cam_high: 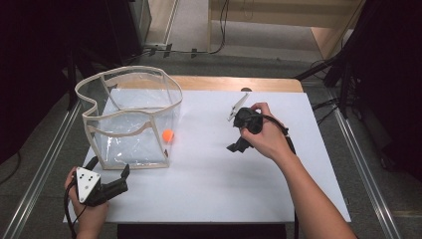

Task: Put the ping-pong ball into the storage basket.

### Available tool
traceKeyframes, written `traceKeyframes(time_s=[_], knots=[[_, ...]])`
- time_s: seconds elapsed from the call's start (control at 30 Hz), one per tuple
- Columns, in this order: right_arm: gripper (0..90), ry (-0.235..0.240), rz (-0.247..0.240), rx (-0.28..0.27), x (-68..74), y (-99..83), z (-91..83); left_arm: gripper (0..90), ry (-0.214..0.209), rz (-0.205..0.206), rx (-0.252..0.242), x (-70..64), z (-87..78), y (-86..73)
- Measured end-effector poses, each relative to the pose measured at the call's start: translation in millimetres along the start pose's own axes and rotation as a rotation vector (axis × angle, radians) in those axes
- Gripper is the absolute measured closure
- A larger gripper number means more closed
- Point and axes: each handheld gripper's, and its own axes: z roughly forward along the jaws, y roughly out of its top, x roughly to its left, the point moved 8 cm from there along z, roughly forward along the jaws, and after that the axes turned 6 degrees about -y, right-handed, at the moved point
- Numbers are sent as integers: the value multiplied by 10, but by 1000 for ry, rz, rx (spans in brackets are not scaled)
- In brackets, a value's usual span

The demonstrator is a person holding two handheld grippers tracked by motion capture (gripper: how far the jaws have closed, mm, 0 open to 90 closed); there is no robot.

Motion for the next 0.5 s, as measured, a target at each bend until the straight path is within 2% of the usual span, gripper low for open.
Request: traceKeyframes(time_s=[0.07, 0.1, 0.3, 0.5], knots=[[0, 2, -11, -1, -3, -41, 2, 21, 1, 0, 1, 3, 0, -1], [0, 0, 6, -5, 6, -65, 7, 21, 1, 0, 1, 3, 0, -1], [0, 0, 15, -23, 1, -192, 16, 21, 2, -1, 0, 1, 1, -1], [0, 1, 51, -39, 3, -353, 20, 21, 3, 2, 0, 0, 1, -1]])
